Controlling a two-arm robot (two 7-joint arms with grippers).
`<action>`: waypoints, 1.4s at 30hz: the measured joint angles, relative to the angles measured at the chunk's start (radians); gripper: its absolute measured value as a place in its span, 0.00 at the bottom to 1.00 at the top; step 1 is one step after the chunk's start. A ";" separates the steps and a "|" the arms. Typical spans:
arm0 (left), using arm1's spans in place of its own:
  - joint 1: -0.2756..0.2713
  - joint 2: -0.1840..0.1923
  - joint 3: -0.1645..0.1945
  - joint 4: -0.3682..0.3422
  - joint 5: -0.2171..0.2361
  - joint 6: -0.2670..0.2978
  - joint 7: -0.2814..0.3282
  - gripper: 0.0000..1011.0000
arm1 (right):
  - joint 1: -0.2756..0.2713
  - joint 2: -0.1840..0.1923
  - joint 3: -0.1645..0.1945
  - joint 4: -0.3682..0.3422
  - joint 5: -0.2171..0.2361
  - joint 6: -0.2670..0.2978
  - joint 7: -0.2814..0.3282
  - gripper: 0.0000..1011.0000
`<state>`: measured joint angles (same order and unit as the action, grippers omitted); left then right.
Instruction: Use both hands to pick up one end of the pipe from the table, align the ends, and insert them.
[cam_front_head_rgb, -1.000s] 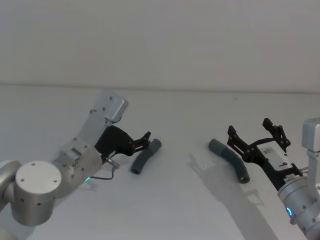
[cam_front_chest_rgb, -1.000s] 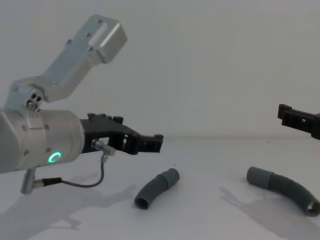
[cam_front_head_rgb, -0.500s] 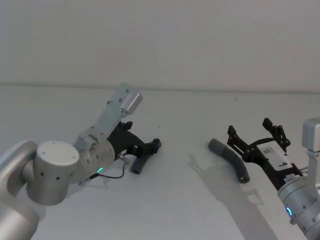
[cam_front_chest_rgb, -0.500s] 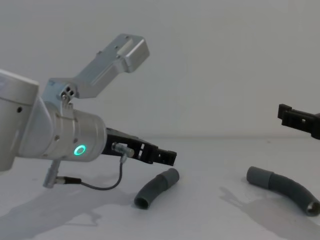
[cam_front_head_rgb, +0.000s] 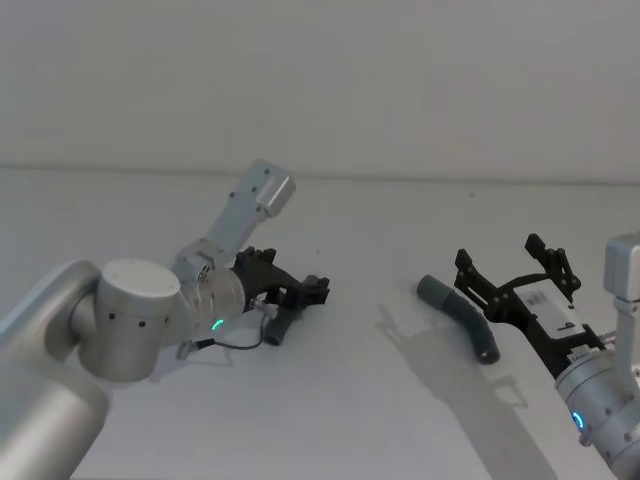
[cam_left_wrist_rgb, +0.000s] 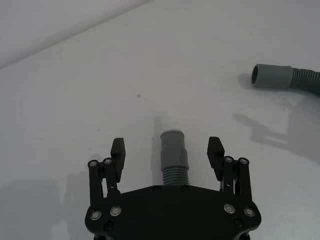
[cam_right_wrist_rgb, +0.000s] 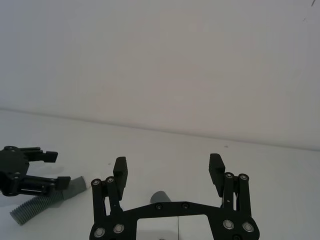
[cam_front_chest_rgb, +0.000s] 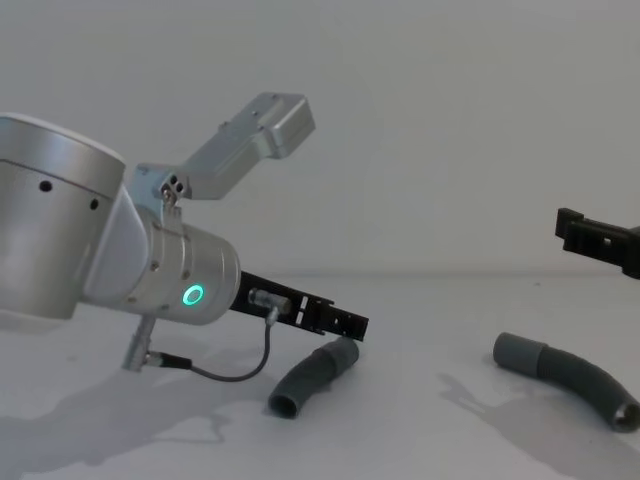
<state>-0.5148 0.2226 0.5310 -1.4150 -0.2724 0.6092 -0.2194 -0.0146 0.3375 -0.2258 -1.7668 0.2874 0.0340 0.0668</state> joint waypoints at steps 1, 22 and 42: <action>-0.003 -0.003 -0.001 0.005 -0.001 0.003 -0.001 0.99 | 0.000 0.000 0.000 0.000 0.000 0.000 0.000 0.99; -0.052 -0.048 -0.001 0.114 0.007 0.027 -0.024 0.99 | 0.000 0.000 0.000 0.000 0.000 0.000 0.000 0.99; -0.062 -0.058 0.009 0.145 0.031 0.034 -0.041 0.99 | 0.000 0.000 0.000 0.000 0.000 0.000 0.000 0.99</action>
<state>-0.5771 0.1642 0.5396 -1.2704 -0.2419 0.6435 -0.2602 -0.0146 0.3375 -0.2258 -1.7668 0.2874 0.0341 0.0668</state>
